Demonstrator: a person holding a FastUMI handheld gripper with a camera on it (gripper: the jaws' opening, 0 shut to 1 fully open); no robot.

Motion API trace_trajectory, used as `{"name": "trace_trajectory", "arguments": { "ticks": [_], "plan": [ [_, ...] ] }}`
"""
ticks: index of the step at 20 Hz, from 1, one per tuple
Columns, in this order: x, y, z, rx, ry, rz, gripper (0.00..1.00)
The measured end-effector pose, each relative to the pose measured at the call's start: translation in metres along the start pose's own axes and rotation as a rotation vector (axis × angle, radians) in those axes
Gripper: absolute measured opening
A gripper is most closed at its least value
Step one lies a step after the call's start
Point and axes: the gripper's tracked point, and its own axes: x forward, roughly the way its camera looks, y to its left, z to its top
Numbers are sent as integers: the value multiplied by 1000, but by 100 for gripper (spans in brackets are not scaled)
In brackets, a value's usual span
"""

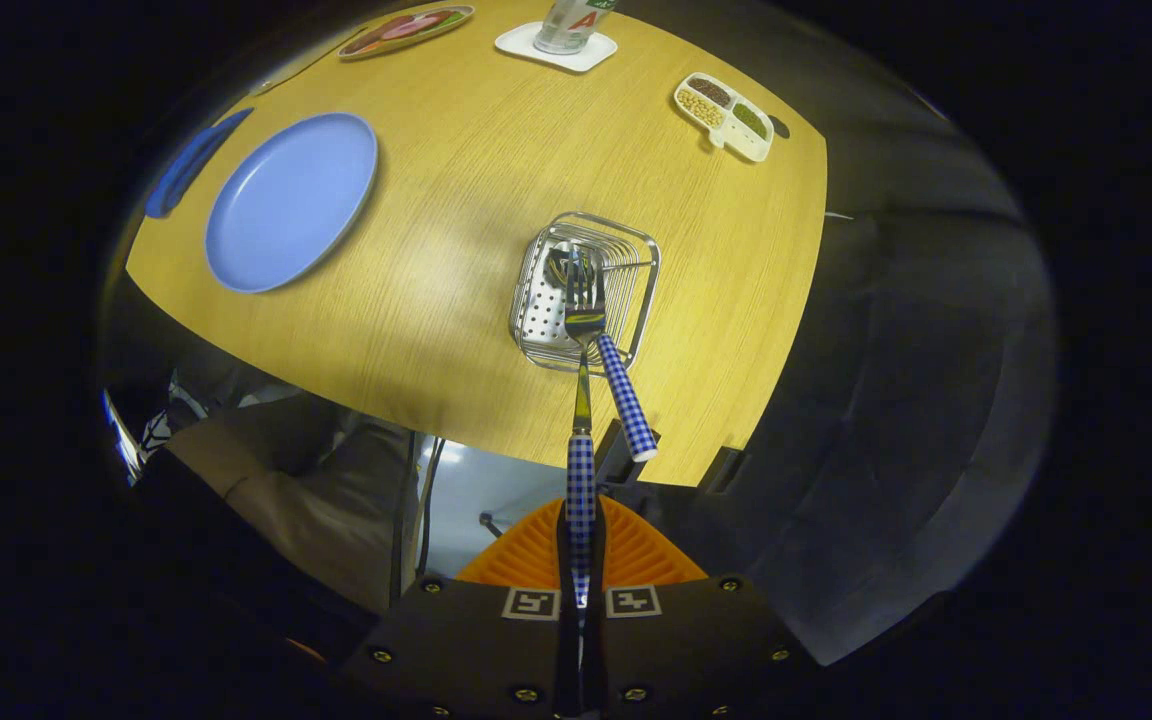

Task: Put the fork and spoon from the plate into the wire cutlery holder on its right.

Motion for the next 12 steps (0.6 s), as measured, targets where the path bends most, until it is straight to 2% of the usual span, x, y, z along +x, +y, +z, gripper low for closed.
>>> {"name": "trace_trajectory", "arguments": {
  "ticks": [12],
  "plan": [
    [16,-9,15,-156,182,-19,2]
  ]
}}
